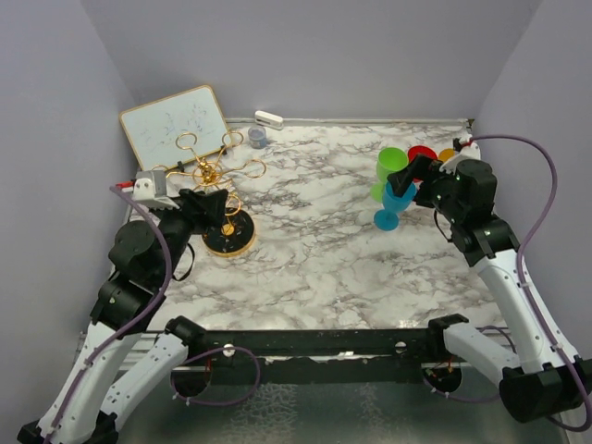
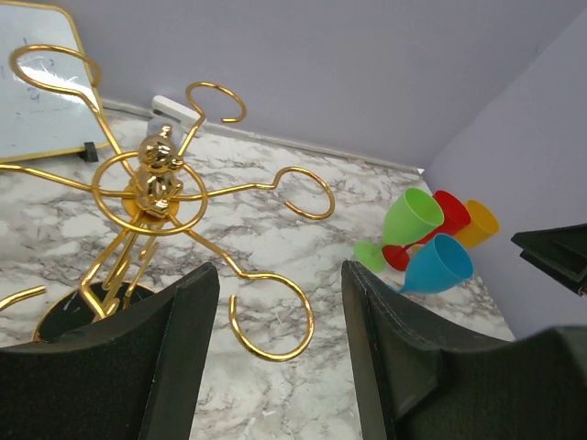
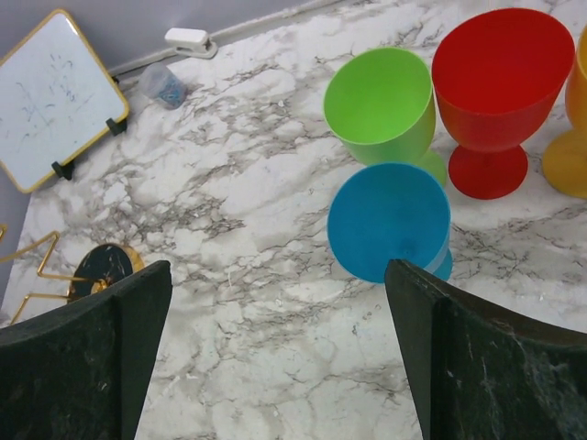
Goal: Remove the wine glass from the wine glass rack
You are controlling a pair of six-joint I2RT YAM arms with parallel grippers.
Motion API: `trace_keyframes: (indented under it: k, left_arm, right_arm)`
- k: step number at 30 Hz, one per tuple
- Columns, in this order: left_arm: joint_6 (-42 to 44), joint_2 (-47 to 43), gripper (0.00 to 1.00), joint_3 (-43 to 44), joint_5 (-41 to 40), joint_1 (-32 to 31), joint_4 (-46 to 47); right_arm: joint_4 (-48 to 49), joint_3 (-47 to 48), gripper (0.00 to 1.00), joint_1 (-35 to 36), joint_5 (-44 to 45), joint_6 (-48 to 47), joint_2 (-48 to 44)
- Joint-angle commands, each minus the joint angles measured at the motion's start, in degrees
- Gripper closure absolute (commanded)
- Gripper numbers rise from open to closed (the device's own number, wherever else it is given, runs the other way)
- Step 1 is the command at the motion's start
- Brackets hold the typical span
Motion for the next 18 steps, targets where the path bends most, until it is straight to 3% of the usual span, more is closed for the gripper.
trace_keyframes:
  k: [1, 8, 18]
  left_arm:
    - [1.77, -6.16, 0.41, -2.57, -7.22, -0.07, -0.37]
    - [0.40, -14.40, 0.38, -5.87, -13.50, -0.06, -3.47]
    - [-1.36, -15.52, 0.38, -4.72, -14.77, -0.07, -9.45]
  right_arm:
    - [5.26, -0.89, 0.00, -0.39, -0.39, -0.99, -3.02]
    - [0.27, -1.57, 0.01, -0.38, 7.22, 0.73, -5.87]
    - [0.09, -3.24, 0.04, -0.41, 4.53, -1.94, -7.58]
